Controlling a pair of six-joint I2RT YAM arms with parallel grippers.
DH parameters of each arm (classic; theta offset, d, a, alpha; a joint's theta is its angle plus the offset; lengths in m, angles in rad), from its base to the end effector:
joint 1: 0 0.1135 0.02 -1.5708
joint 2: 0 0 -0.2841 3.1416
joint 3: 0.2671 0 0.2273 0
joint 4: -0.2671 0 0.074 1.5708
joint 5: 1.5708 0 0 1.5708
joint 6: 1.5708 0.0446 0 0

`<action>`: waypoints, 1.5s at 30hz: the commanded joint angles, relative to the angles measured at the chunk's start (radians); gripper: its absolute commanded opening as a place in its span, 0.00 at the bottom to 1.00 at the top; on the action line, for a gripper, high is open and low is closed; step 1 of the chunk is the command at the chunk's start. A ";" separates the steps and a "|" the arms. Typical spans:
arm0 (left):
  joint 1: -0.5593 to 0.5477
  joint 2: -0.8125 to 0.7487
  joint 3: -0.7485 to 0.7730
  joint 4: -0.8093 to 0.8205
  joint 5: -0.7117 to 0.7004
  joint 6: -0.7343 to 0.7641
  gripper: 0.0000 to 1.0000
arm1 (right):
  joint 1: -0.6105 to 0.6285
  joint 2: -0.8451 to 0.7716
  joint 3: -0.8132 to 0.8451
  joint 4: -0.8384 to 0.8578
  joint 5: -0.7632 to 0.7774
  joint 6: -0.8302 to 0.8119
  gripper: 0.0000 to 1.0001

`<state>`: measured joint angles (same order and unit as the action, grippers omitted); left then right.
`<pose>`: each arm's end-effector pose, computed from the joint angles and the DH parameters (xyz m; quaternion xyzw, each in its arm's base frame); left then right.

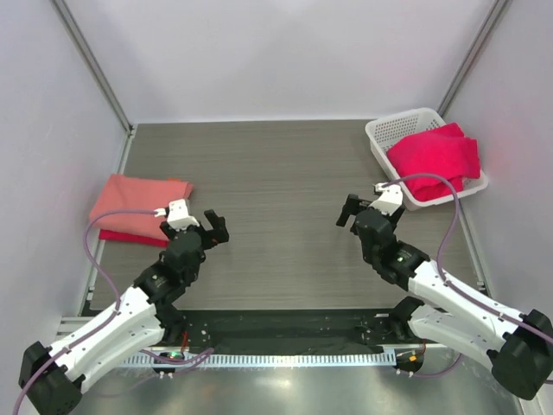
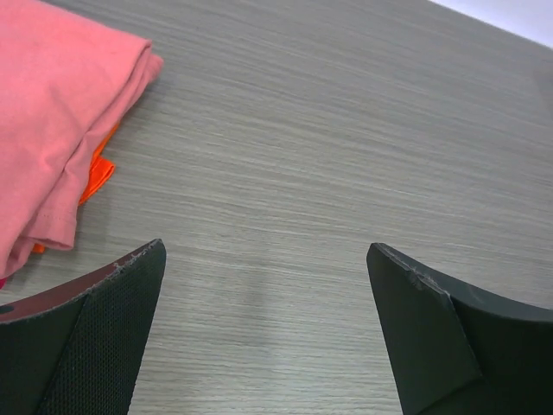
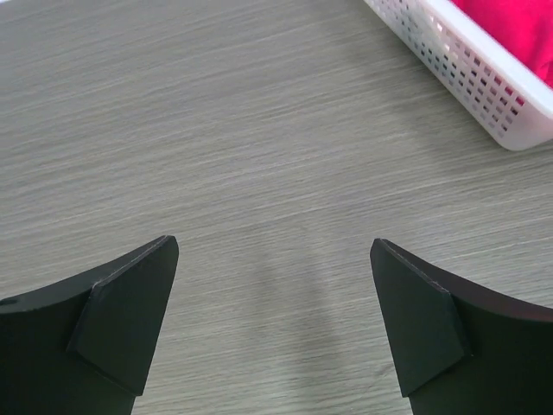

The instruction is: Fold and stack the t-shirts

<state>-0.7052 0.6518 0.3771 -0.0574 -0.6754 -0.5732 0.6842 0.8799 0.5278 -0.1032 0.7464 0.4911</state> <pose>0.1127 -0.0593 0.2486 -0.1412 0.7793 -0.1102 0.6005 0.1441 0.0785 0.2662 0.1159 0.8050 0.0158 0.5817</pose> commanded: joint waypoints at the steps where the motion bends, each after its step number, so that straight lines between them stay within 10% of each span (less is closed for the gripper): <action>1: 0.000 -0.041 -0.015 0.047 0.000 0.018 1.00 | 0.002 -0.056 0.032 0.022 0.037 -0.022 1.00; 9: 0.000 -0.096 -0.040 0.083 0.068 0.035 1.00 | -0.031 -0.147 0.104 -0.099 0.169 0.021 1.00; 24: 0.000 0.443 0.368 -0.087 0.040 -0.077 1.00 | -0.807 0.362 0.620 -0.362 -0.378 0.136 0.94; 37: 0.000 0.275 0.204 0.122 0.079 0.018 1.00 | -0.848 0.701 0.721 -0.282 -0.363 0.256 0.87; 42: 0.000 0.276 0.204 0.125 0.071 0.019 1.00 | -0.856 0.745 0.701 -0.236 -0.325 0.288 0.66; 45: 0.000 0.301 0.223 0.105 0.068 0.013 1.00 | -0.858 0.757 0.686 -0.213 -0.322 0.302 0.37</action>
<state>-0.7048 0.9375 0.5774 0.0113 -0.5842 -0.5678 -0.1680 1.6459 1.2064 -0.3862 0.3920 0.7570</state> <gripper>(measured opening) 0.995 0.427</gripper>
